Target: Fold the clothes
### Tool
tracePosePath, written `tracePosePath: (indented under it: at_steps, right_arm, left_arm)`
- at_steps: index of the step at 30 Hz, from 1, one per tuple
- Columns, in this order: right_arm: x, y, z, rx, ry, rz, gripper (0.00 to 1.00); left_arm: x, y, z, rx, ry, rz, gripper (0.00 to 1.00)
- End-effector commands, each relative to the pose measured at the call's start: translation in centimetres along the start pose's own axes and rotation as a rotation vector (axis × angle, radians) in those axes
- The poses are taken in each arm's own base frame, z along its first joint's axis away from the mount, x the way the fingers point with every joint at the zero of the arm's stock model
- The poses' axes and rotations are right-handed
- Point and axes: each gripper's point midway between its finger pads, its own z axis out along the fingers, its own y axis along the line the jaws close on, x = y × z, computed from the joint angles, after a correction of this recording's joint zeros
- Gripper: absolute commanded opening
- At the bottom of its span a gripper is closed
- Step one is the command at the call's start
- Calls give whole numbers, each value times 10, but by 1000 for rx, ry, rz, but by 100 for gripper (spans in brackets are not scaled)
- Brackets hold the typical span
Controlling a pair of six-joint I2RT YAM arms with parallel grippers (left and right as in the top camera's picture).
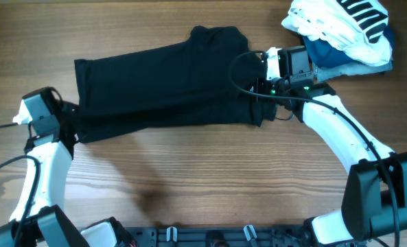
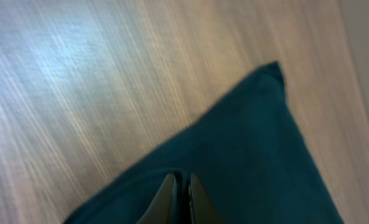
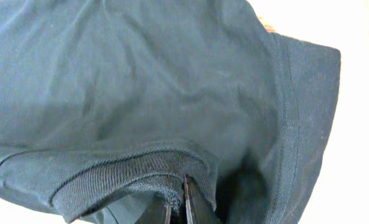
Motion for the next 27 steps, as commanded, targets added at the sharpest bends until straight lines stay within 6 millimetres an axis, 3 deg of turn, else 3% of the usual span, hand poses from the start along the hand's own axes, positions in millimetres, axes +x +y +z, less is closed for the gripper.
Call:
tracePosePath:
  at_steps: [1, 4, 9, 10, 11, 12, 13, 14, 18, 24, 27]
  right_arm:
    - [-6, -6, 10, 9, -13, -17, 4]
    - [-4, -8, 23, 10, -8, -17, 4]
    - [1, -12, 37, 12, 8, -21, 4]
    - [1, -12, 38, 12, 6, -25, 4]
    - [-1, -12, 38, 11, -3, -31, 28]
    - [-5, -11, 38, 10, -16, -36, 56]
    - [-10, -11, 37, 7, -36, -40, 95]
    - [-14, -10, 36, 5, -47, -42, 99]
    - [-40, -2, 16, 4, -58, -54, 100]
    - [-79, 14, -33, 9, -13, -118, 100]
    - [-106, 24, -67, 14, -31, -179, 100]
  left_arm:
    - [-1, -20, 3, 36, -41, 43, 4]
    - [0, -23, 8, 31, -67, 55, 4]
    - [12, -9, 27, -25, -27, 63, 4]
    - [14, -7, 31, -34, -20, 65, 9]
    - [15, -6, 35, -36, -18, 66, 33]
    - [15, -7, 36, -34, -20, 65, 64]
    - [13, -10, 36, -21, -30, 66, 96]
    - [10, -14, 36, -6, -41, 64, 100]
    - [-6, -45, 23, 88, -76, 180, 99]
    - [-15, -95, -21, 211, 17, 342, 99]
    - [-20, -132, -51, 261, 88, 487, 100]
